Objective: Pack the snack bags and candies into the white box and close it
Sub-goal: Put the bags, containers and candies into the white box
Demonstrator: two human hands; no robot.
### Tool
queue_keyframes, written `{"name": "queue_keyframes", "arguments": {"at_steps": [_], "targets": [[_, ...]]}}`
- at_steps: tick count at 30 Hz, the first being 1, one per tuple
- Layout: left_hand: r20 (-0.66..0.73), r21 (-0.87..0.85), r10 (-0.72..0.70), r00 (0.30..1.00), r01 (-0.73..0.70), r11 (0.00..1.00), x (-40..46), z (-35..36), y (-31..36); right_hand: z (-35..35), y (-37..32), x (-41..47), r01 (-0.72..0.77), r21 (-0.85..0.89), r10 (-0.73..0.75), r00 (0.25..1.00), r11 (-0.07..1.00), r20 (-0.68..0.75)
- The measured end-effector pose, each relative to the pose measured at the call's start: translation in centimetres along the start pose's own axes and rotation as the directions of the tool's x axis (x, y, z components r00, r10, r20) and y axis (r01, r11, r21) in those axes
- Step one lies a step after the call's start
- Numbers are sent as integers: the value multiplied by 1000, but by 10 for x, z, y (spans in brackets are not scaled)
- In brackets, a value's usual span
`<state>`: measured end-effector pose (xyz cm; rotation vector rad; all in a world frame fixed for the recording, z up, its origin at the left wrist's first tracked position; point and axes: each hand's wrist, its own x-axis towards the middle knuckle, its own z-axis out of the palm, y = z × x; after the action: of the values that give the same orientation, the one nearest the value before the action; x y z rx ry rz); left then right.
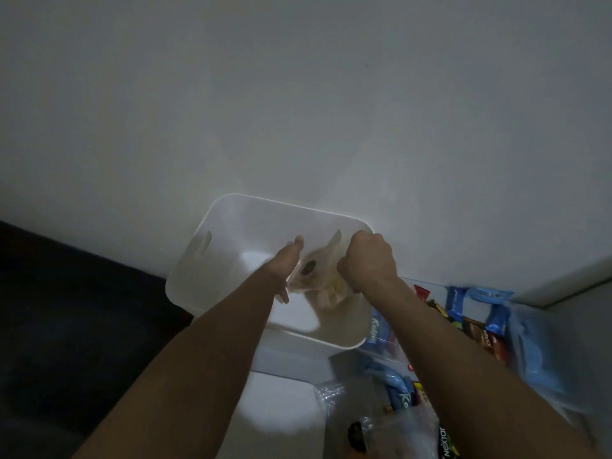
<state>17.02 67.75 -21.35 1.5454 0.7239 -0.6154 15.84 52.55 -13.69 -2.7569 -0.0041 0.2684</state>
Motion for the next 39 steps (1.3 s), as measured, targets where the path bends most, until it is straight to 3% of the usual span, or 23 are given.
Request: {"name": "queue_keyframes", "arguments": {"at_steps": [5,12,16,19,23,28,29,32,33,34,37,39], "targets": [[124,-40,-91,988,97,994,7,9,-1,1,7,5,-19,-9,19,1000,1000,-16],[140,92,-62,988,49,995,6,17,-1,-3,13,8,73,-88,-86,984,993,-155],[65,211,35,997,-48,976,-15,20,2,-19,23,2,46,-35,-53,972,998,-227],[-61,254,213,975,-191,948,-35,28,7,-29,44,-1,-15,63,28,975,998,-222],[-151,344,433,889,-363,866,-55,34,10,-37,79,-14,-71,160,68,997,985,25],[-291,397,643,708,-522,755,-87,49,-11,-25,107,-45,-60,163,4,946,985,324],[-326,438,705,629,-560,703,-96,56,-19,-20,112,-51,-47,157,-13,932,987,363],[-301,598,926,229,-711,370,-130,75,-52,-9,128,-65,2,142,-69,885,990,461],[-243,632,961,133,-729,261,-139,82,-65,-6,133,-70,8,141,-76,873,990,481],[-179,647,979,99,-738,193,-148,91,-78,-3,139,-73,11,141,-80,866,990,494],[-13,661,983,181,-736,144,-150,118,-123,7,155,-80,6,157,-88,847,988,525],[67,663,929,365,-712,232,-145,130,-149,11,163,-86,3,173,-99,829,985,550]]}}
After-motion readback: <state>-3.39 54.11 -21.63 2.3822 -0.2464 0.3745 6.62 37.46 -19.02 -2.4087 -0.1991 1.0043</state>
